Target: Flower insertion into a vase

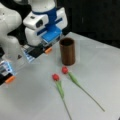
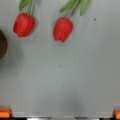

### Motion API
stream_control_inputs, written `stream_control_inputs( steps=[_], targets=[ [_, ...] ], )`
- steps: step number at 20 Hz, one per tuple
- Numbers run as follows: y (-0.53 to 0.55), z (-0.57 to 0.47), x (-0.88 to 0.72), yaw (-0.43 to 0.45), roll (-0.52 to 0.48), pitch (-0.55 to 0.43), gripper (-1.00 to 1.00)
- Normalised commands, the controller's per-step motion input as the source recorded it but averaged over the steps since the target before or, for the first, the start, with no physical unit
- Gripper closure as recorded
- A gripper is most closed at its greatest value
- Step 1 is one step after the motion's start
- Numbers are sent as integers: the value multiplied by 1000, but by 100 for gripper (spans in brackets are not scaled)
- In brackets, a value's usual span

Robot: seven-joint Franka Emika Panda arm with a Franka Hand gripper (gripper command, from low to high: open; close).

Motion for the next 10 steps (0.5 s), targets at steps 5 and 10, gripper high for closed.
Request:
stream_control_inputs(
  steps=[5, 10],
  targets=[
    [36, -127, 86, 54, -49, 18, -100],
    [-32, -214, 339, -7, -52, 26, -100]
  ],
)
